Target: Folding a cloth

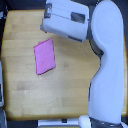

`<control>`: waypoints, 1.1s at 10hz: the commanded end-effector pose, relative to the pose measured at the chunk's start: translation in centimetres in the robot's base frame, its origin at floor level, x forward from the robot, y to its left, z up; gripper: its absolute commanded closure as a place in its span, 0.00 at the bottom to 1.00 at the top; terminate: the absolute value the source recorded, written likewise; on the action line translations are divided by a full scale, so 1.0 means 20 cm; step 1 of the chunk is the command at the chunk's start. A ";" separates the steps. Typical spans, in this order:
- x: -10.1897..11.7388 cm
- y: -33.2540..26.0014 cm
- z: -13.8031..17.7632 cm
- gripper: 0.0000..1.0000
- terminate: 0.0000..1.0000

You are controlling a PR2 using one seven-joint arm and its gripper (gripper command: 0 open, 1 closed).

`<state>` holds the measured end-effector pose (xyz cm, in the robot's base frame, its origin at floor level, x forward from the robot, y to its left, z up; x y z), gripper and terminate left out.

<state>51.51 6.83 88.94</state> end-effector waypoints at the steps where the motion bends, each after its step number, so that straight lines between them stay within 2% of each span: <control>1: 0.07 -0.47 0.29 0.00 0.00; 6: -0.03 -1.06 0.33 0.00 0.00; 11: -0.10 -1.50 0.34 0.00 0.00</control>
<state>51.17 -14.26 95.36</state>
